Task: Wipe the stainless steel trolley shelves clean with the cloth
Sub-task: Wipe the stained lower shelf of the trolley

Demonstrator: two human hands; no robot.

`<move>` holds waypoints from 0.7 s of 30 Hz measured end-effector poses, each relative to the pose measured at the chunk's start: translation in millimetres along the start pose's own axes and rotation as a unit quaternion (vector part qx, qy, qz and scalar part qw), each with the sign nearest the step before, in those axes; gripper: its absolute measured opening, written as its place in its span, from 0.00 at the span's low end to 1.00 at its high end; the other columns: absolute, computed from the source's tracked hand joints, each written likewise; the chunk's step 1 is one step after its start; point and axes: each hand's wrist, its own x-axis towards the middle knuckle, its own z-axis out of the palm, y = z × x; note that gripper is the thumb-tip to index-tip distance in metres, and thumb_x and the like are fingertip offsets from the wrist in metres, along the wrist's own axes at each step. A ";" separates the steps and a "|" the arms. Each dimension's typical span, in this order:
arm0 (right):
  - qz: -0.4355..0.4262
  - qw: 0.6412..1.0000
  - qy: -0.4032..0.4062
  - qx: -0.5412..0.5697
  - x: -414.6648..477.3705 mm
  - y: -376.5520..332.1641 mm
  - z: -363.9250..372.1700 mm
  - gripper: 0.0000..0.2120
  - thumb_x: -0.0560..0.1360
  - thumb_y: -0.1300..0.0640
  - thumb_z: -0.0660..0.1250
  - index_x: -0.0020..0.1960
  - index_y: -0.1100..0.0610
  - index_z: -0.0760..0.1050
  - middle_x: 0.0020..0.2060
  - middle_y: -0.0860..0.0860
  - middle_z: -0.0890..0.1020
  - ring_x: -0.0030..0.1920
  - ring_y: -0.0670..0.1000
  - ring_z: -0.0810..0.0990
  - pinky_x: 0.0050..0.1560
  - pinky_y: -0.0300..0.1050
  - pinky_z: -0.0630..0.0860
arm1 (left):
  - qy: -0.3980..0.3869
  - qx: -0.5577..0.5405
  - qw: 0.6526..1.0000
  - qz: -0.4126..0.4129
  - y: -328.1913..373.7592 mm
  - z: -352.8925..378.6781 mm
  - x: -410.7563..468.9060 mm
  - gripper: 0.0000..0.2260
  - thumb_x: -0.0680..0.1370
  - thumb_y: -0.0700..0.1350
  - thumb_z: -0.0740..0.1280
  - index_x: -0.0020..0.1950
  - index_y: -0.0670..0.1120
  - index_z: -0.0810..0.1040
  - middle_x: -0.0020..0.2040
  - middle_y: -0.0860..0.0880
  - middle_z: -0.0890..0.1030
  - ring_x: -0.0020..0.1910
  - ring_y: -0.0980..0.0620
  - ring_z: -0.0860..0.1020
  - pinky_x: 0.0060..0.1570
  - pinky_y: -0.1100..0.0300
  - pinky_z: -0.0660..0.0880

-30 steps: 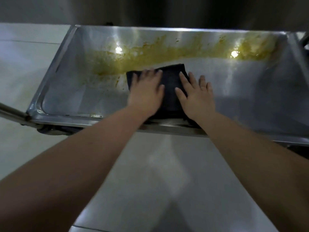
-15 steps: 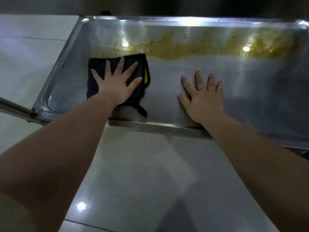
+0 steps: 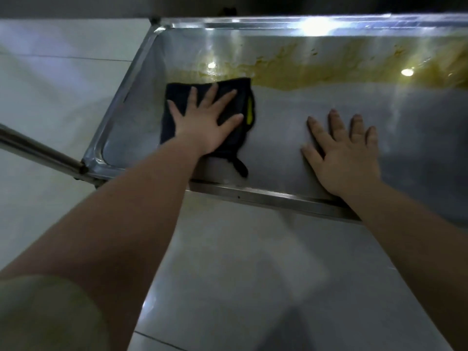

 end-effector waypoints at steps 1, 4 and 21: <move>0.003 1.000 -0.002 -0.005 -0.7 -0.9 0.6 0.30 0.77 0.32 0.37 0.78 0.37 0.40 0.80 0.50 0.44 0.78 0.63 0.43 0.75 0.64 0.40 | -0.009 0.002 1.000 -0.014 -10.8 -1.7 4.2 0.31 0.72 0.75 0.41 0.75 0.72 0.46 0.80 0.59 0.45 0.79 0.43 0.42 0.67 0.26 0.38; 0.027 0.999 -0.014 -0.032 3.1 -5.4 0.8 0.30 0.76 0.32 0.36 0.77 0.36 0.38 0.80 0.49 0.43 0.77 0.65 0.41 0.72 0.69 0.38 | -0.036 0.014 0.999 -0.002 -19.3 -2.4 9.0 0.33 0.68 0.76 0.36 0.74 0.73 0.42 0.80 0.60 0.42 0.79 0.42 0.40 0.66 0.25 0.37; 0.034 0.999 0.018 -0.008 37.3 -50.8 4.4 0.30 0.77 0.33 0.32 0.77 0.38 0.37 0.80 0.47 0.42 0.77 0.66 0.40 0.72 0.72 0.39 | -0.051 0.011 0.998 0.036 51.2 12.3 -77.9 0.31 0.72 0.74 0.35 0.74 0.70 0.35 0.79 0.57 0.35 0.76 0.39 0.33 0.63 0.24 0.31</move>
